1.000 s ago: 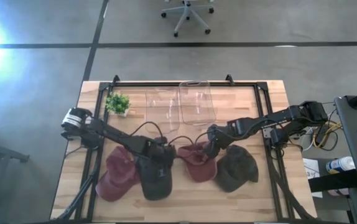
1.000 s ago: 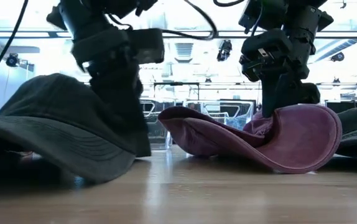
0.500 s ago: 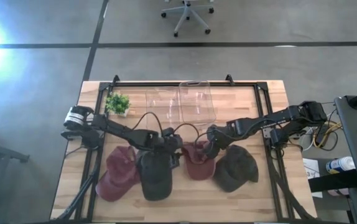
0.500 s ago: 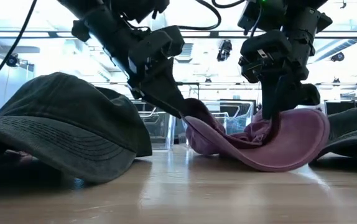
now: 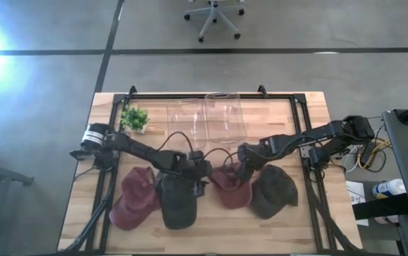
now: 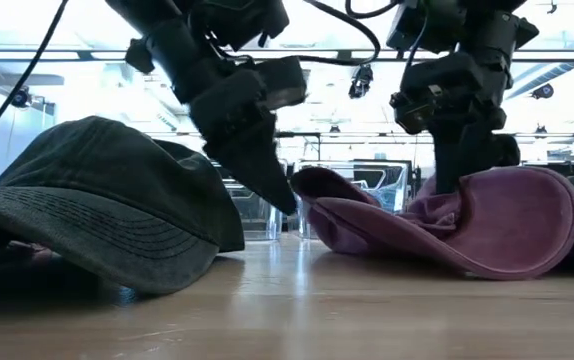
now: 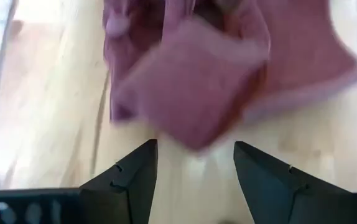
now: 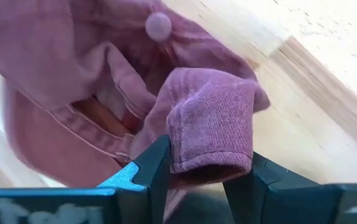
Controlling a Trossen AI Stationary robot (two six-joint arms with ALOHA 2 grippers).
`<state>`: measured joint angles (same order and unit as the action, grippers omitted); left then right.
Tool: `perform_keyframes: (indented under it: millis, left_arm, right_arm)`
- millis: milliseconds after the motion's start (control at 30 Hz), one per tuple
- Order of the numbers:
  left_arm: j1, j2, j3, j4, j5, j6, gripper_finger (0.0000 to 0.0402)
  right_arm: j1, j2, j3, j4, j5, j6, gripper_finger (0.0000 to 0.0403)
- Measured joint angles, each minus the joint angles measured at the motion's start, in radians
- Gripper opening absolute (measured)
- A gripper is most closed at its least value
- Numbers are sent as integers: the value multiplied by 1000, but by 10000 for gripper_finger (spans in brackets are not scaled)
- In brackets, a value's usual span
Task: Pick & Place hat
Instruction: Put the right red cap into the right transparent bin
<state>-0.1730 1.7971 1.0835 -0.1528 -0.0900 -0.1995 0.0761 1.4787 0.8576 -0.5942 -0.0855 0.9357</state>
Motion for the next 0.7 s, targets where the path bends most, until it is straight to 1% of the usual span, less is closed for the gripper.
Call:
perform_keyframes:
  millis: [133,233,400,567,700]
  left_arm:
    - [0,-12,6,-67,-2,20,206]
    - [1,-21,5,-91,-2,-5,206]
    - [1,-40,5,-101,-5,-32,206]
    - [-1,-66,4,-161,-16,-76,206]
    - [-9,-77,2,-203,-17,-86,206]
  right_arm:
    - [0,-31,2,-20,-2,-18,129]
    - [0,-71,3,-21,6,-23,143]
    - [1,-151,5,-35,9,-25,190]
    - [5,-232,4,-149,10,-73,241]
    - [18,-305,4,-207,12,-113,260]
